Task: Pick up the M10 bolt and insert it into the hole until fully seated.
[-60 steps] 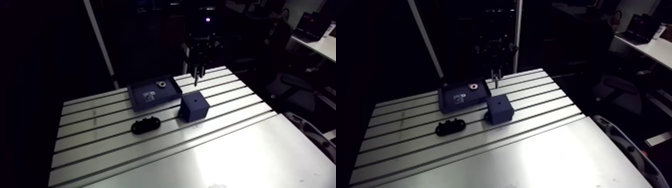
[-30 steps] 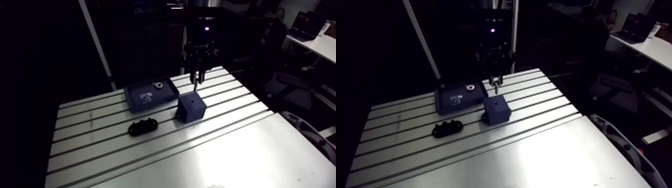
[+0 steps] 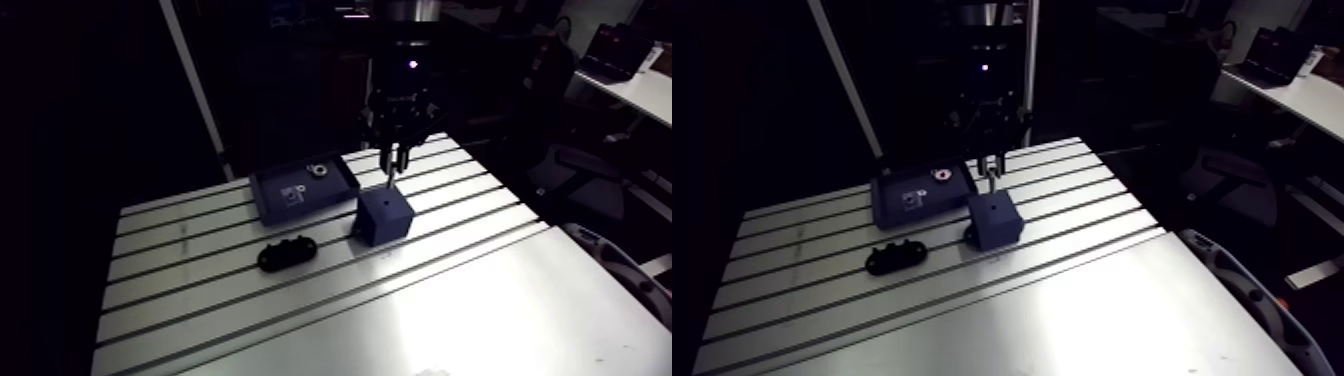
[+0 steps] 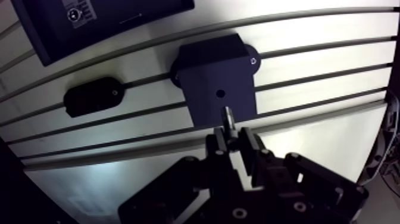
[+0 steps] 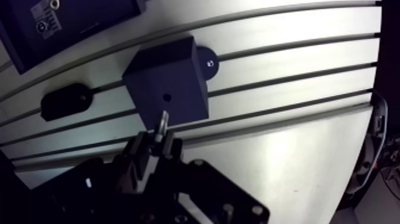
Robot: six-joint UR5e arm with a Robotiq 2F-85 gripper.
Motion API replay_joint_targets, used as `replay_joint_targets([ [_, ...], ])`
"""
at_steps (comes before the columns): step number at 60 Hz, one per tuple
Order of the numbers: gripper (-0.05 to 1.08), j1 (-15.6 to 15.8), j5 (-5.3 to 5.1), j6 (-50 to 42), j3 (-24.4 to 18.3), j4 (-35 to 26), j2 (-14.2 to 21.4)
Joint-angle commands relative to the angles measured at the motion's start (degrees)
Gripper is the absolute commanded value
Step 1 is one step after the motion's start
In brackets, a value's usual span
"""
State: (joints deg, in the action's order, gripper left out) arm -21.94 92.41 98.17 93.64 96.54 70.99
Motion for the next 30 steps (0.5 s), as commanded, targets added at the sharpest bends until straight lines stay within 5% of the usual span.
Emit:
replay_joint_targets([
  [1,1.08,0.1,-0.08,-0.3,0.4,0.0,0.0],
  [30,1.08,0.1,-0.08,0.1,1.3,3.2,-0.2],
])
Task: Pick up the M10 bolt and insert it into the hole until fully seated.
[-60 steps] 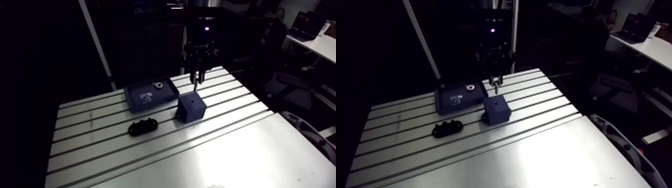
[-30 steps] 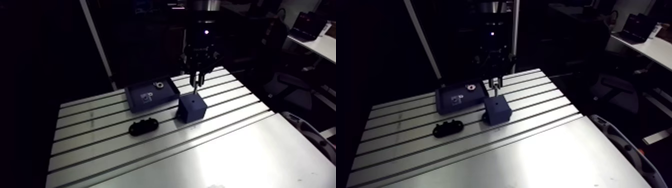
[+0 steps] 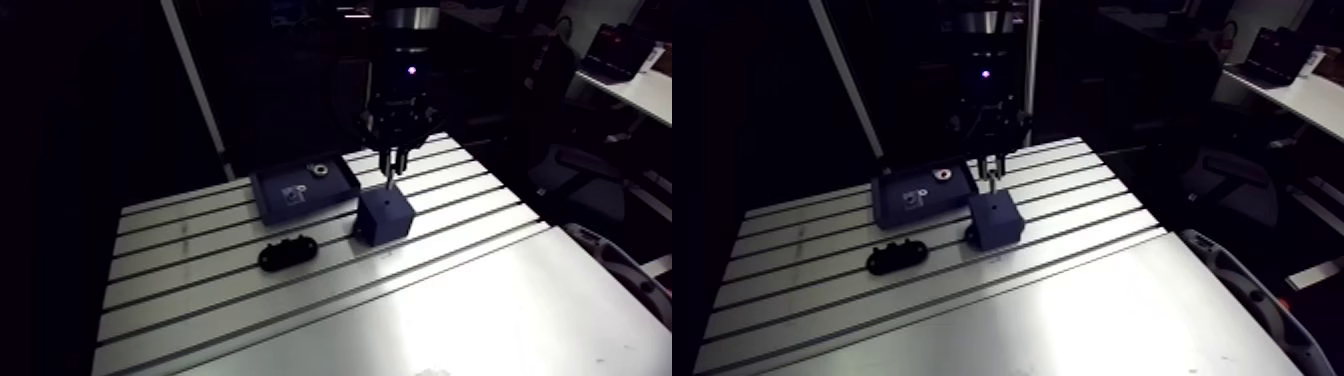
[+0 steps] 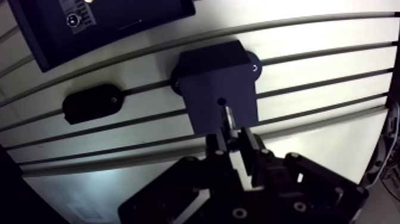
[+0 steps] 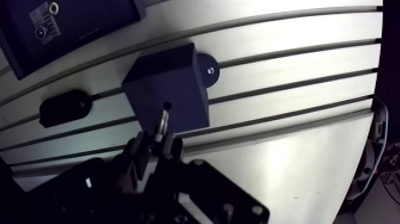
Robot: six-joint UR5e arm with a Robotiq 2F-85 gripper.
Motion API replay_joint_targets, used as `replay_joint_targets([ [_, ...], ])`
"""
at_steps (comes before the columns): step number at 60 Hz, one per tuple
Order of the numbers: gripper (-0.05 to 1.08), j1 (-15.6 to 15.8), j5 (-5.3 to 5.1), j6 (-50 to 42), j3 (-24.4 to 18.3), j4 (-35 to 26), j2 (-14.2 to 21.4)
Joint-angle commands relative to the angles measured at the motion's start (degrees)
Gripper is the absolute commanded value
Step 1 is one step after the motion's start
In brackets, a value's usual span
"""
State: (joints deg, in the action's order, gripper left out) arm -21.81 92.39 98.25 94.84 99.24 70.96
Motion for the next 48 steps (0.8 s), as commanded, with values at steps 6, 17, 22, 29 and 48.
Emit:
replay_joint_targets([
  [6,1.08,0.0,-0.06,0.1,0.3,0.5,-0.3],
  [17,1.08,0.0,-0.15,0.1,0.3,0.5,-0.5],
  [22,1.08,0.0,-0.15,0.1,0.4,0.5,-0.6],
  [29,1.08,0.0,-0.06,0.1,0.7,0.6,-0.6],
  [48,1.08,-0.3,-0.06,0.1,1.2,0.6,-1.0],
])
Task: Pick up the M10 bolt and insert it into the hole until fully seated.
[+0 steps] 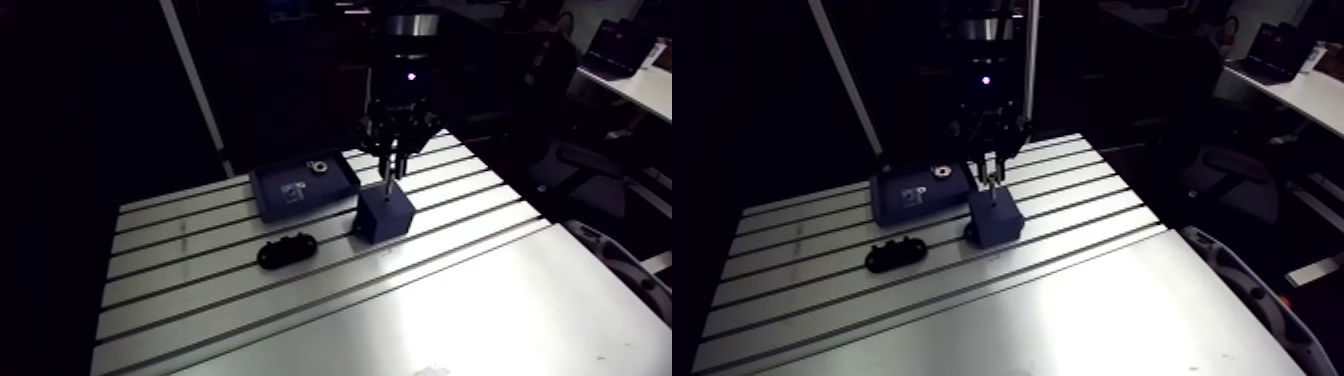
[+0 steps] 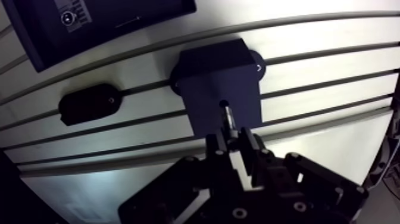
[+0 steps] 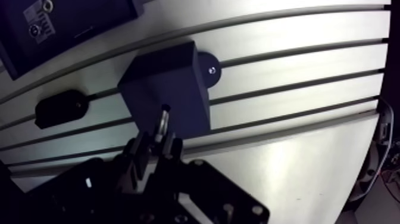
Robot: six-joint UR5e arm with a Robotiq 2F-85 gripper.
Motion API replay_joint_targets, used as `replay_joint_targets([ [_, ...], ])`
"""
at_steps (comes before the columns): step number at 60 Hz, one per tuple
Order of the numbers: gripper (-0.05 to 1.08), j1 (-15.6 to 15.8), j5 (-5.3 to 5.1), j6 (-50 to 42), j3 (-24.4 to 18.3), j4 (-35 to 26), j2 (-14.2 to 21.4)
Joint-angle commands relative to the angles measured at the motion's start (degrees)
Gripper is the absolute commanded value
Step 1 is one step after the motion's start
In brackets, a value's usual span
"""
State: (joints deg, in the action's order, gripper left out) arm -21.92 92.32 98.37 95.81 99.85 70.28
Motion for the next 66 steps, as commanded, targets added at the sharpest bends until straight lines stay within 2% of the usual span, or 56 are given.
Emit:
replay_joint_targets([
  [1,1.08,-0.1,-0.07,0.0,0.2,0.0,-0.3],
  [66,1.08,-0.1,-0.17,0.0,0.7,0.7,-1.7],
])
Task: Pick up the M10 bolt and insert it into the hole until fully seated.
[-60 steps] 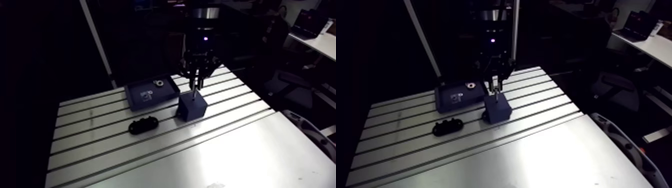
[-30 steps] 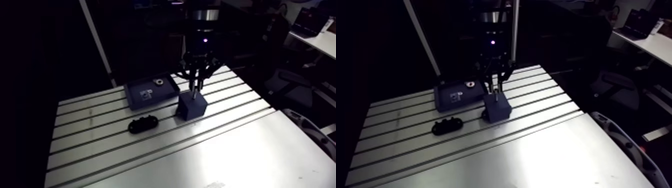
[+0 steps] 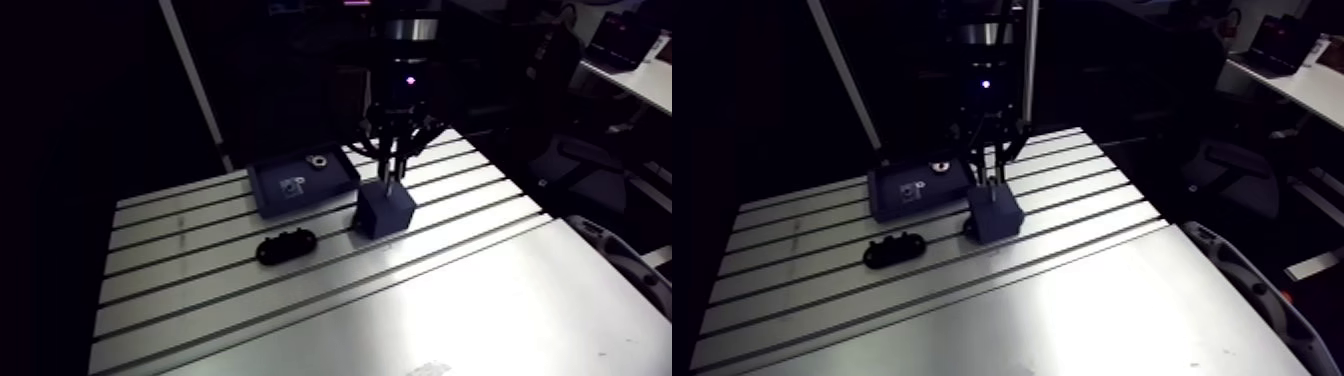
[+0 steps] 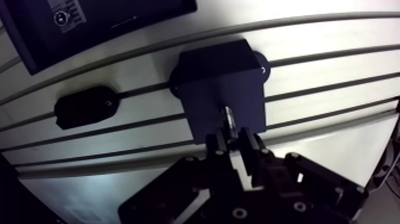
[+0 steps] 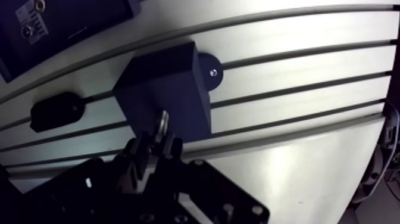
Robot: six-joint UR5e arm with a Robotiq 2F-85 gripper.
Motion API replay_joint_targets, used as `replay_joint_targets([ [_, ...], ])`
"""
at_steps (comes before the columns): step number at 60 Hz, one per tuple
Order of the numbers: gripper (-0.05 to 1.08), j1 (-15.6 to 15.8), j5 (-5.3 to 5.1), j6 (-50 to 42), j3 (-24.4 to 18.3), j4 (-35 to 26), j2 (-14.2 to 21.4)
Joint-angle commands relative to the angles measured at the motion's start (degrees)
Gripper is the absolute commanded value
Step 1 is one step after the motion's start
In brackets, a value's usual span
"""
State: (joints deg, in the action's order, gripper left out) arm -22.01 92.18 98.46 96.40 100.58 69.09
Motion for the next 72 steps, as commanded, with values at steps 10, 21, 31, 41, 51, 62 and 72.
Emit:
replay_joint_targets([
  [10,1.08,0.0,-0.03,0.0,0.1,0.1,-0.6],
  [21,1.07,0.0,-0.03,-0.1,0.1,0.1,-0.8],
  [31,1.06,0.0,-0.03,-0.1,0.4,0.1,-0.8],
  [41,1.05,-0.1,-0.03,-0.1,0.7,0.1,-0.8],
  [51,1.04,0.0,-0.03,0.0,0.9,0.2,-0.8],
  [62,0.91,0.1,0.14,0.2,1.5,2.0,-0.8],
  [72,0.26,0.3,0.14,0.3,1.8,2.0,-0.8],
])
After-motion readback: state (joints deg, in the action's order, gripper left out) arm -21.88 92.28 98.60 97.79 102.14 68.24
